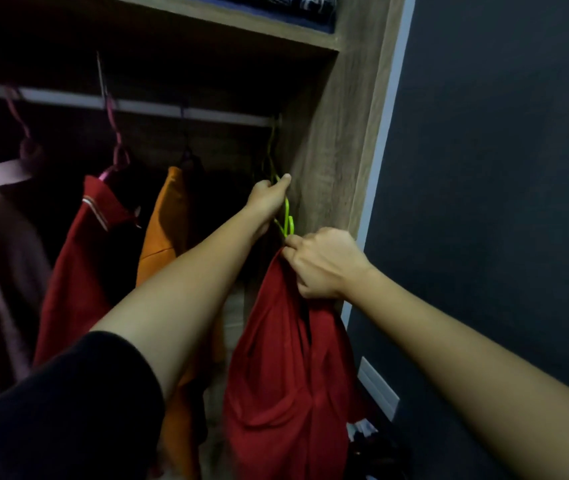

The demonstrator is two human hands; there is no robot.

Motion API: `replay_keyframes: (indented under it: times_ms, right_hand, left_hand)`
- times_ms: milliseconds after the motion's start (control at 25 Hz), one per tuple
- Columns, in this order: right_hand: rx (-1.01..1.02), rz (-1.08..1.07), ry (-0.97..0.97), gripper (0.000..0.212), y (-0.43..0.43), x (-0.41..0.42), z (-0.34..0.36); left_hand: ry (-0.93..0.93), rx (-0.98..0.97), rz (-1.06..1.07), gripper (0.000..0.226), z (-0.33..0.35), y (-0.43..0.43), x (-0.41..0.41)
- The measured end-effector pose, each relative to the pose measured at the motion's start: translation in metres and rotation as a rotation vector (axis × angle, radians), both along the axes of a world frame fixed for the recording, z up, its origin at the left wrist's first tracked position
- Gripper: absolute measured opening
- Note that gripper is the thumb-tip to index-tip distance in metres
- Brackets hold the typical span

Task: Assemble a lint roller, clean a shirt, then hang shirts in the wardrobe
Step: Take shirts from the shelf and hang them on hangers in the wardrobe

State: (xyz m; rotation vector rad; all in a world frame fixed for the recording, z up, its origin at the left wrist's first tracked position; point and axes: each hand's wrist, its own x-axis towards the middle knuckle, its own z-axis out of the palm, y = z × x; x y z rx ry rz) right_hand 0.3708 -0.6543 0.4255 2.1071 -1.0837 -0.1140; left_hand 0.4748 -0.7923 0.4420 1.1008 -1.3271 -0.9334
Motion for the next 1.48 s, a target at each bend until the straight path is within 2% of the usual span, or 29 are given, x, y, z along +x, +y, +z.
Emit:
replay_keyframes:
  times_ms: [40,280,520,560,640,680,760,840,920,1000,1120,1200,1320,1480]
  right_hand:
    - [-0.008,0.002,0.004,0.034,0.0,0.0,0.0]
    - [-0.006,-0.008,0.016,0.037,-0.003,-0.001,-0.001]
    - [0.006,-0.044,0.034,0.036,0.003,0.001,0.002]
    - [0.013,-0.056,0.034,0.036,0.003,0.001,0.002]
    - [0.02,-0.098,0.02,0.037,0.006,0.004,0.002]
    - [0.022,-0.125,0.004,0.037,0.006,0.005,0.002]
    - [0.039,-0.18,-0.061,0.037,0.007,0.011,0.001]
    - [0.101,-0.243,-0.187,0.042,0.01,0.018,-0.003]
    - [0.186,-0.286,-0.336,0.048,0.018,0.029,-0.009]
    - [0.255,-0.317,-0.46,0.055,0.033,0.04,-0.016]
    - [0.344,-0.343,-0.607,0.065,0.058,0.05,-0.023]
    - [0.356,-0.344,-0.656,0.069,0.073,0.052,-0.025]
    - [0.33,-0.339,-0.681,0.068,0.099,0.059,-0.023]
    - [0.378,-0.183,-0.672,0.066,0.142,0.097,-0.012]
  left_hand:
    - [0.042,-0.015,-0.003,0.019,0.005,0.0,-0.005]
    - [0.267,-0.071,-0.096,0.028,0.034,0.007,-0.008]
    - [0.422,0.017,-0.149,0.018,0.055,0.074,0.038]
    - [0.429,0.037,-0.169,0.027,0.054,0.09,0.05]
    - [0.31,0.101,-0.21,0.048,0.045,0.127,0.078]
    - [0.197,0.155,-0.237,0.049,0.035,0.148,0.091]
    - [-0.032,0.258,-0.238,0.04,0.009,0.185,0.119]
    - [-0.264,0.259,-0.105,0.031,-0.016,0.213,0.149]
    - [-0.446,0.184,0.027,0.022,-0.035,0.234,0.189]
    - [-0.609,0.009,0.112,0.015,-0.05,0.254,0.233]
    - [-0.873,-0.278,0.176,0.022,-0.06,0.287,0.289]
    - [-0.829,-0.296,0.16,0.023,-0.059,0.307,0.317]
    - [-0.666,-0.241,0.064,0.022,-0.056,0.333,0.346]
    - [-0.554,-0.237,-0.022,0.023,-0.063,0.355,0.336]
